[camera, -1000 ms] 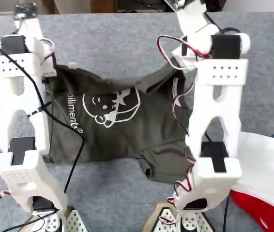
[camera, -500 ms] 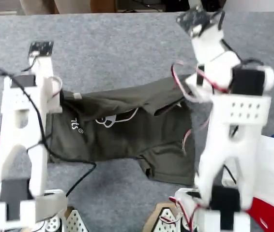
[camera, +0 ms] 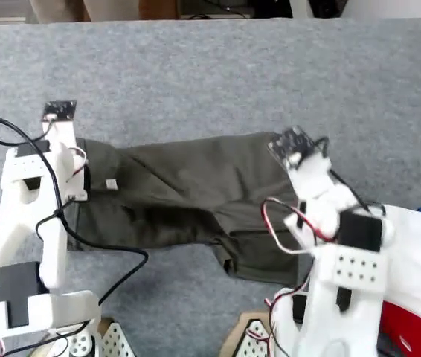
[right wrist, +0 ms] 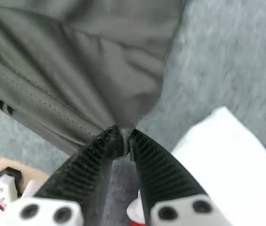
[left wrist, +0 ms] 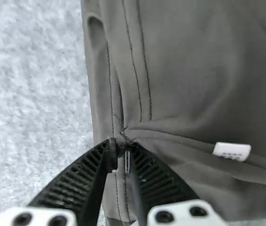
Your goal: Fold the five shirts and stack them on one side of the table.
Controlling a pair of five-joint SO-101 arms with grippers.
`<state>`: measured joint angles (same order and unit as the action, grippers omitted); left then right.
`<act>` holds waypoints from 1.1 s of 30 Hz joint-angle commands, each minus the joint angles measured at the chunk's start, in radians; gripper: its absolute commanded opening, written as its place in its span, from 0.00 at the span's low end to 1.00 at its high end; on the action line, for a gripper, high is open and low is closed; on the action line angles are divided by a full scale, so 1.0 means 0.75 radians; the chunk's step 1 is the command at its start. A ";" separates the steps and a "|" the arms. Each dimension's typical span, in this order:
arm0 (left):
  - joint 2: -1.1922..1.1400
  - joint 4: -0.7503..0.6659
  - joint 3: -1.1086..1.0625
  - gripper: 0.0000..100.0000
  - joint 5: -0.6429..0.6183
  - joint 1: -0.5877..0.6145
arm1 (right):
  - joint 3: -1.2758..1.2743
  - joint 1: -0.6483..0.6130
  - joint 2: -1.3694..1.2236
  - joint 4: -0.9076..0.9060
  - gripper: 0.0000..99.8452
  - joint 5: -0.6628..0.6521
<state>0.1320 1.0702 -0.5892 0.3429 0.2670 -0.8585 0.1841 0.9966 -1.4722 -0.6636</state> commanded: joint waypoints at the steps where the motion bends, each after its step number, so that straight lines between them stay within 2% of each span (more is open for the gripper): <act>1: 0.003 -0.018 -0.018 0.02 0.035 0.016 | -0.054 0.103 0.122 -0.039 0.00 -0.080; 11: 0.199 -0.018 -0.256 0.02 0.160 0.043 | -0.157 0.126 0.193 -0.053 0.00 -0.198; 18: 0.341 -0.018 -0.348 0.02 0.158 0.049 | -0.202 0.124 0.199 -0.051 0.00 -0.248; 29: 0.349 0.031 -0.413 0.02 0.160 0.023 | -0.287 0.122 0.202 -0.014 0.00 -0.301; 33: 0.349 -0.016 -0.444 0.02 0.160 0.027 | -0.287 0.122 0.202 -0.014 0.00 -0.301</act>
<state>0.3606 1.0702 -0.9237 0.4549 0.2946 -1.0748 0.2608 1.1285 -1.4998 -0.8815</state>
